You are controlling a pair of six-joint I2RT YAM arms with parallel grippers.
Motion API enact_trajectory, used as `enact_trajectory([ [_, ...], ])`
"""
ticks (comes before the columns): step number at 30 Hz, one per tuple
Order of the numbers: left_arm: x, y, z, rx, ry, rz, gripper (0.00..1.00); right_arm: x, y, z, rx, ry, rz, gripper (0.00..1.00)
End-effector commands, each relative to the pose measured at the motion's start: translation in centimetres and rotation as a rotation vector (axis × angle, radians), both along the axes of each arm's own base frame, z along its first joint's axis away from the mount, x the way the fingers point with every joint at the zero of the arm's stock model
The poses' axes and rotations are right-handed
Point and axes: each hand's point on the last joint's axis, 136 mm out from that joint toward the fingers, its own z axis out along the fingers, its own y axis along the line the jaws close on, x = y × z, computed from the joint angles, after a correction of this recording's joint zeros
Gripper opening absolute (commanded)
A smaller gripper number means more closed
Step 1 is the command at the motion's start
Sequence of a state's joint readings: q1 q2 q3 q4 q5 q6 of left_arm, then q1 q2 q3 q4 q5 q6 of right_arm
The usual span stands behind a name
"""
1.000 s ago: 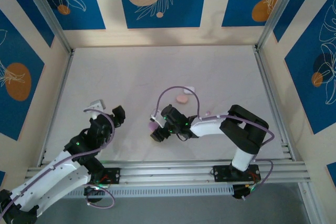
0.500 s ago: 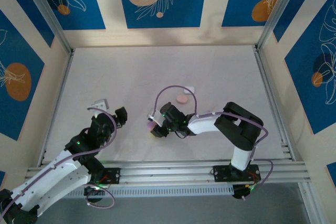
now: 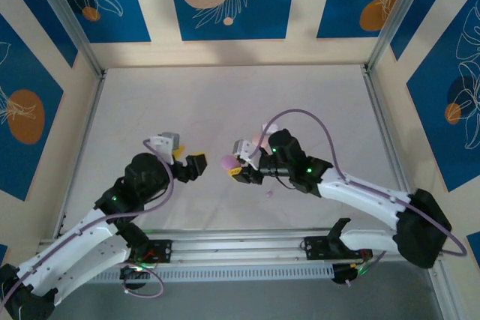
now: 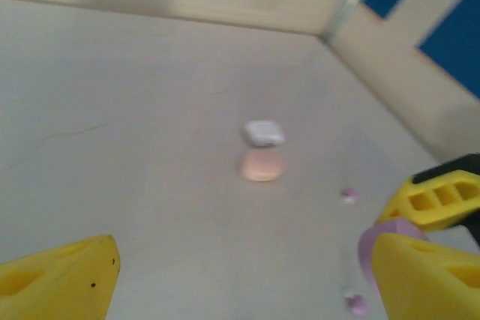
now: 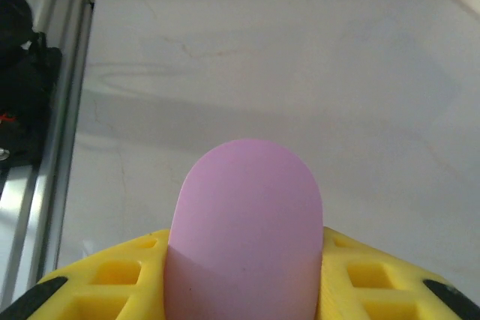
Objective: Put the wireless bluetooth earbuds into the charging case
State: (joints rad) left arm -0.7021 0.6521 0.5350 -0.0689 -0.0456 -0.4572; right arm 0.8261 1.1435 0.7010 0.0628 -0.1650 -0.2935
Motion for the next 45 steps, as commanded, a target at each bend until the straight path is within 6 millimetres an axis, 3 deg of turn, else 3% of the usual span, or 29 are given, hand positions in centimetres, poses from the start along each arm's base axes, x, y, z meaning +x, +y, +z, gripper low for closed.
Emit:
enact_trajectory([
  [1, -2.5, -4.3, 5.7, -0.124, -0.098, -0.299, 0.87, -0.9, -1.5, 1.4, -0.040, -0.100, 0.049, 0.30],
  [6, -3.7, -7.6, 6.7, -0.230, 0.021, -0.474, 0.83, -1.2, -2.1, 4.5, 0.016, -0.194, 0.044, 0.30],
  [10, -3.3, -8.9, 6.5, -0.277, 0.100, -0.509, 0.76, -1.0, -2.1, 5.9, 0.060, -0.232, 0.031, 0.31],
  [14, -2.9, -10.1, 6.2, -0.310, 0.159, -0.532, 0.72, -1.3, -1.9, 6.3, 0.078, -0.240, 0.048, 0.33],
  [20, -3.2, -12.0, 5.5, -0.331, 0.228, -0.592, 0.57, -0.7, -1.9, 6.4, 0.088, -0.249, 0.017, 0.33],
  [22, -3.0, -12.3, 5.1, -0.328, 0.244, -0.582, 0.45, -0.6, -1.9, 6.5, 0.093, -0.255, 0.011, 0.33],
  [27, -3.2, -12.6, 4.7, -0.321, 0.273, -0.586, 0.32, 0.3, -2.2, 6.8, 0.094, -0.271, -0.045, 0.34],
  [29, -3.1, -12.6, 4.6, -0.323, 0.290, -0.581, 0.18, 0.8, -2.4, 7.0, 0.096, -0.276, -0.081, 0.34],
  [31, -3.0, -12.5, 4.5, -0.333, 0.312, -0.562, 0.12, 1.1, -2.6, 7.1, 0.094, -0.284, -0.101, 0.35],
  [38, -1.8, -11.4, 5.8, -0.519, 0.359, -0.440, 0.02, -0.1, -3.4, 6.4, 0.079, -0.305, -0.047, 0.51],
  [45, -2.2, -11.3, 6.7, -0.562, 0.382, -0.445, 0.02, -0.5, -4.0, 7.5, 0.130, -0.272, -0.003, 0.51],
])
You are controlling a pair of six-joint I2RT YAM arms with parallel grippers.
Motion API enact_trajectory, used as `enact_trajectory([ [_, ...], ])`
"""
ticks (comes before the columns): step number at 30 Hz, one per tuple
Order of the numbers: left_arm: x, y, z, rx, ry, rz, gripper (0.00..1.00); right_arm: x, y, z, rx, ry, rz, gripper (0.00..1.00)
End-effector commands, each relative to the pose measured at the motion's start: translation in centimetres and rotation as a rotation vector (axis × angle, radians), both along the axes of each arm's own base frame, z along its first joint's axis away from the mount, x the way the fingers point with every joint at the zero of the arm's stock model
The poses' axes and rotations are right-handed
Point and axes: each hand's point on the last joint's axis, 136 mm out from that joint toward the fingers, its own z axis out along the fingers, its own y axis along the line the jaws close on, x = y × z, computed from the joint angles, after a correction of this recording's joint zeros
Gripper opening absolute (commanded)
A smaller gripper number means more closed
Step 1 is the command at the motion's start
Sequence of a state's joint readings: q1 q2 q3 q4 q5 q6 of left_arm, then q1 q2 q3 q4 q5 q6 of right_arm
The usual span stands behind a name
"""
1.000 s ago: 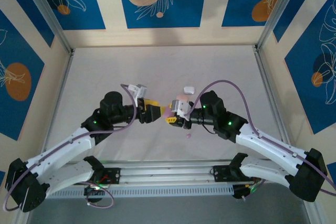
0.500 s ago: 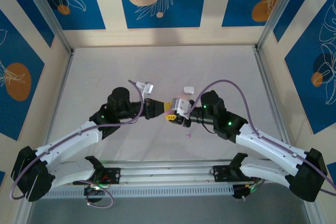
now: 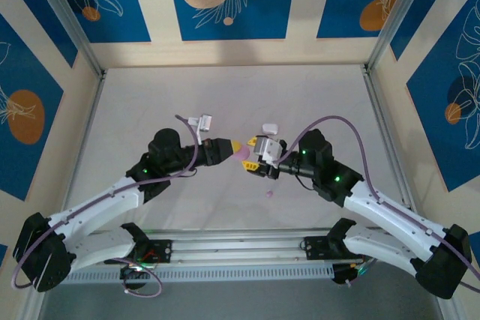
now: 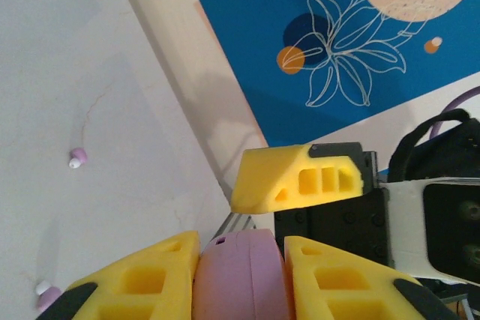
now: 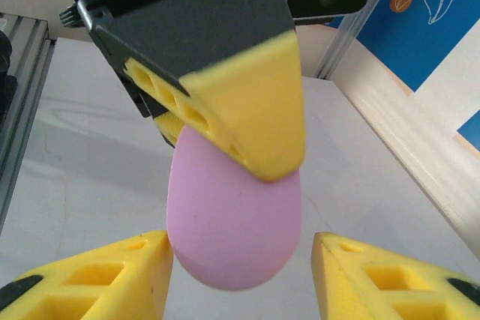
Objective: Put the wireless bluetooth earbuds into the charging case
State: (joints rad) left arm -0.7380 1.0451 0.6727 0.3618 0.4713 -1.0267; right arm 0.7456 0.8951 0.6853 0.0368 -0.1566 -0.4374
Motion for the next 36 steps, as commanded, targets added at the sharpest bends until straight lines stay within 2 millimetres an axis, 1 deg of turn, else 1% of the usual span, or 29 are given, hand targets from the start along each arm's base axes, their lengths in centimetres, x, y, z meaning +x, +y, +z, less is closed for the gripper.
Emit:
enact_trajectory([
  [1, -0.5, 0.1, 1.8, -0.066, -0.005, -0.004, 0.02, -0.6, 0.0, 0.8, 0.029, 0.004, 0.050, 0.51],
  [7, -0.6, 0.0, 1.9, -0.066, -0.004, -0.016, 0.02, -0.3, 0.5, 1.2, 0.040, 0.013, 0.064, 0.52],
  [15, -0.6, 0.0, 1.5, -0.056, 0.001, -0.017, 0.02, 0.1, 1.1, 2.9, 0.106, 0.010, 0.070, 0.53],
  [19, -0.6, 0.1, 1.3, -0.050, 0.005, -0.009, 0.02, 0.0, 1.1, 3.0, 0.114, 0.016, 0.077, 0.56],
  [22, -0.5, 0.1, 1.4, -0.045, 0.002, -0.006, 0.02, 0.0, 1.1, 2.8, 0.108, 0.021, 0.073, 0.53],
  [24, -0.4, 0.1, 1.4, -0.042, 0.001, -0.003, 0.02, 0.0, 1.0, 2.7, 0.108, 0.029, 0.069, 0.47],
  [26, -0.4, 0.2, 1.4, -0.036, -0.005, 0.002, 0.04, 0.1, 0.9, 2.5, 0.113, 0.066, 0.071, 0.38],
  [27, -0.4, 0.2, 1.3, -0.028, -0.010, 0.003, 0.06, 0.0, 0.8, 2.4, 0.116, 0.089, 0.080, 0.34],
  [28, -0.4, 0.2, 1.4, -0.020, -0.025, 0.005, 0.12, -0.1, 0.7, 2.4, 0.122, 0.113, 0.089, 0.31],
  [31, -0.4, 0.6, 1.5, 0.014, -0.095, 0.014, 0.36, -0.7, 0.4, 2.3, 0.128, 0.181, 0.129, 0.26],
  [32, -0.5, 0.8, 1.6, 0.023, -0.130, 0.017, 0.41, -1.1, 0.3, 2.2, 0.124, 0.203, 0.153, 0.26],
  [35, -0.9, 1.5, 2.1, 0.060, -0.281, 0.026, 0.49, -2.2, 0.1, 2.0, 0.116, 0.288, 0.224, 0.25],
  [36, -1.3, 1.7, 2.4, 0.072, -0.357, 0.014, 0.52, -2.5, 0.1, 2.0, 0.115, 0.315, 0.247, 0.25],
])
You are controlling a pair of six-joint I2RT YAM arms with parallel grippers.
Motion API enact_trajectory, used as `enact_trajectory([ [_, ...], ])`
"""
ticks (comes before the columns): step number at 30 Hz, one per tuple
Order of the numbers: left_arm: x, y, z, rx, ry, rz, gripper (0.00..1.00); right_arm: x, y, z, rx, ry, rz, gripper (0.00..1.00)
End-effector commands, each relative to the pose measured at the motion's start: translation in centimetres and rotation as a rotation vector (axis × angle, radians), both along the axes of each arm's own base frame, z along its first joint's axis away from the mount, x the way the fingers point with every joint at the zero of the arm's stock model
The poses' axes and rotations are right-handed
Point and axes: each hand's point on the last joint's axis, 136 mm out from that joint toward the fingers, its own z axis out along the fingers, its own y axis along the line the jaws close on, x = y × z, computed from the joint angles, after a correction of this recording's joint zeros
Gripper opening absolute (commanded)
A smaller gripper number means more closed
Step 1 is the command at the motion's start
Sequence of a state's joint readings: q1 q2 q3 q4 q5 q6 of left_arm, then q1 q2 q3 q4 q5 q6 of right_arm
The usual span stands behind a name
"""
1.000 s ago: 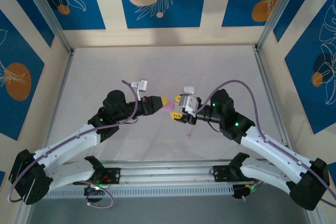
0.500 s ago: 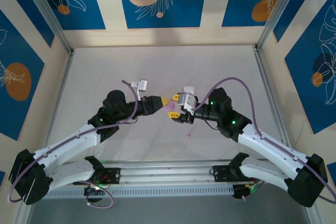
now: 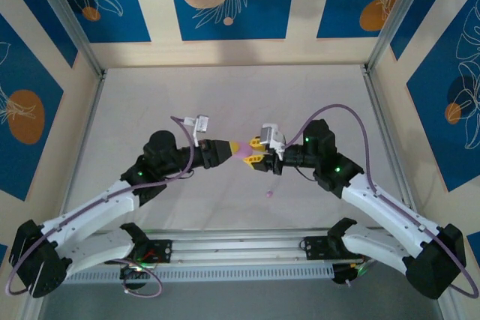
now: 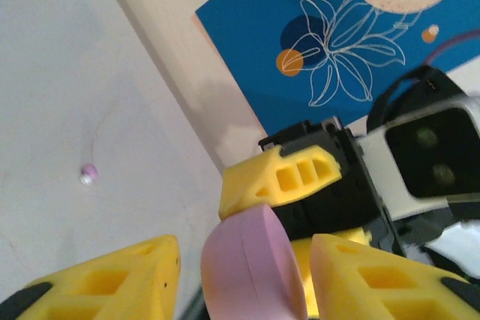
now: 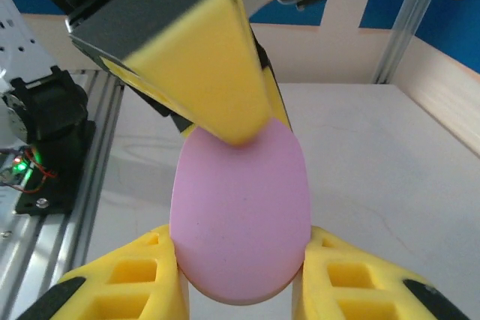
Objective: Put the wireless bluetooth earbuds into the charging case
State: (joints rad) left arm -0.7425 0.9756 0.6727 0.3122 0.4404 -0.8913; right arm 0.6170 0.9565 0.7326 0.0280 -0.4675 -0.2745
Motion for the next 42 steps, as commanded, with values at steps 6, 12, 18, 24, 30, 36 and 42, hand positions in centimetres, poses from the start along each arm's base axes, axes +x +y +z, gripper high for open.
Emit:
enact_trajectory([
  [6, -4.4, 0.5, 1.3, 0.116, -0.642, -0.193, 0.57, -3.3, 0.0, 1.9, 0.030, 0.186, 0.232, 0.25],
  [12, -5.5, 0.2, 1.4, 0.138, -0.813, -0.263, 0.61, -3.9, 0.3, 3.0, 0.048, 0.194, 0.291, 0.26],
  [18, -5.8, -0.7, 1.5, 0.110, -0.809, -0.316, 0.59, -3.4, 0.6, 3.2, 0.044, 0.198, 0.278, 0.26],
  [24, -5.3, -0.7, 1.7, 0.109, -0.813, -0.282, 0.53, -3.1, 0.8, 3.1, 0.040, 0.196, 0.270, 0.26],
  [30, -5.6, -0.8, 2.2, 0.075, -0.808, -0.282, 0.53, -2.9, 0.9, 2.8, 0.035, 0.186, 0.258, 0.27],
  [36, -5.4, -0.9, 1.8, 0.077, -0.793, -0.278, 0.48, -3.0, 1.0, 2.9, 0.040, 0.181, 0.261, 0.27],
  [42, -5.6, -1.3, 1.2, 0.091, -0.780, -0.310, 0.50, -2.6, 1.1, 3.1, 0.055, 0.180, 0.247, 0.29],
])
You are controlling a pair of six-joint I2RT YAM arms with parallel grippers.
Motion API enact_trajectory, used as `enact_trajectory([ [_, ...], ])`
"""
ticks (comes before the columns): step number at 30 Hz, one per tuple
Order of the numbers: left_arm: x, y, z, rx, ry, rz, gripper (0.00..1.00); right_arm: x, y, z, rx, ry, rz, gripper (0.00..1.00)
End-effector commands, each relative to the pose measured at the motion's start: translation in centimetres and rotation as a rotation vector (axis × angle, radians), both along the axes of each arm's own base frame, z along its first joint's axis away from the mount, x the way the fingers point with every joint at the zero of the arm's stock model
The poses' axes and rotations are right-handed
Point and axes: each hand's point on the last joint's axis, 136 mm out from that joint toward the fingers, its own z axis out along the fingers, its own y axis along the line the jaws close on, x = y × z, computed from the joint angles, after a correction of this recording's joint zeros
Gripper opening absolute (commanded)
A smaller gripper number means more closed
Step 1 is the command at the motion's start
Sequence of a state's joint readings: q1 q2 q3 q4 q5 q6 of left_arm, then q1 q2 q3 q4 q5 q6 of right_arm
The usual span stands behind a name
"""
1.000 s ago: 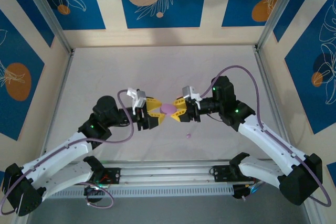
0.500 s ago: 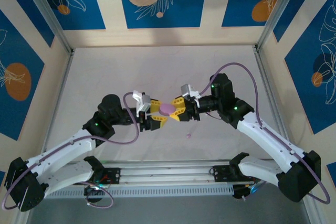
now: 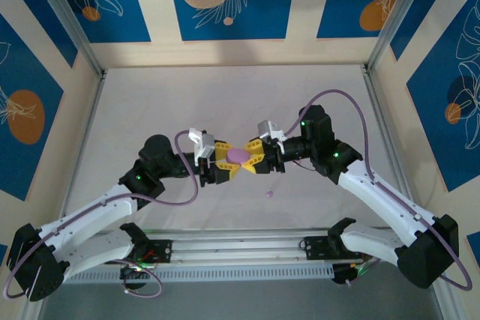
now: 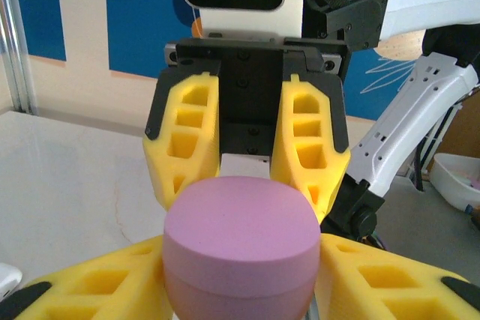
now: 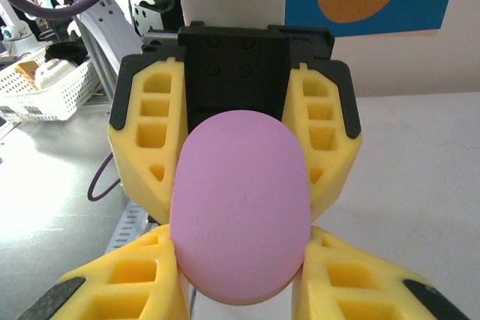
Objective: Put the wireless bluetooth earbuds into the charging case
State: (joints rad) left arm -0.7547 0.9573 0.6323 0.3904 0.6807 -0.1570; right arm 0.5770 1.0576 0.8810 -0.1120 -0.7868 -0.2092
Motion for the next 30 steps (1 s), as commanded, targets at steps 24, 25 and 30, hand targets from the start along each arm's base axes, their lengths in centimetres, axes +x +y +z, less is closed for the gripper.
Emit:
enact_trajectory([
  [24, -1.4, -0.4, 1.8, -0.052, -0.043, -0.057, 0.49, -0.6, -0.3, -0.2, -0.008, -0.075, -0.009, 0.29],
  [25, -1.4, -0.4, 1.8, -0.052, -0.044, -0.055, 0.49, -0.6, -0.3, -0.2, -0.008, -0.075, -0.008, 0.29],
  [30, -1.4, -0.4, 1.8, -0.054, -0.043, -0.056, 0.48, -0.6, -0.3, -0.3, -0.009, -0.075, -0.008, 0.29],
])
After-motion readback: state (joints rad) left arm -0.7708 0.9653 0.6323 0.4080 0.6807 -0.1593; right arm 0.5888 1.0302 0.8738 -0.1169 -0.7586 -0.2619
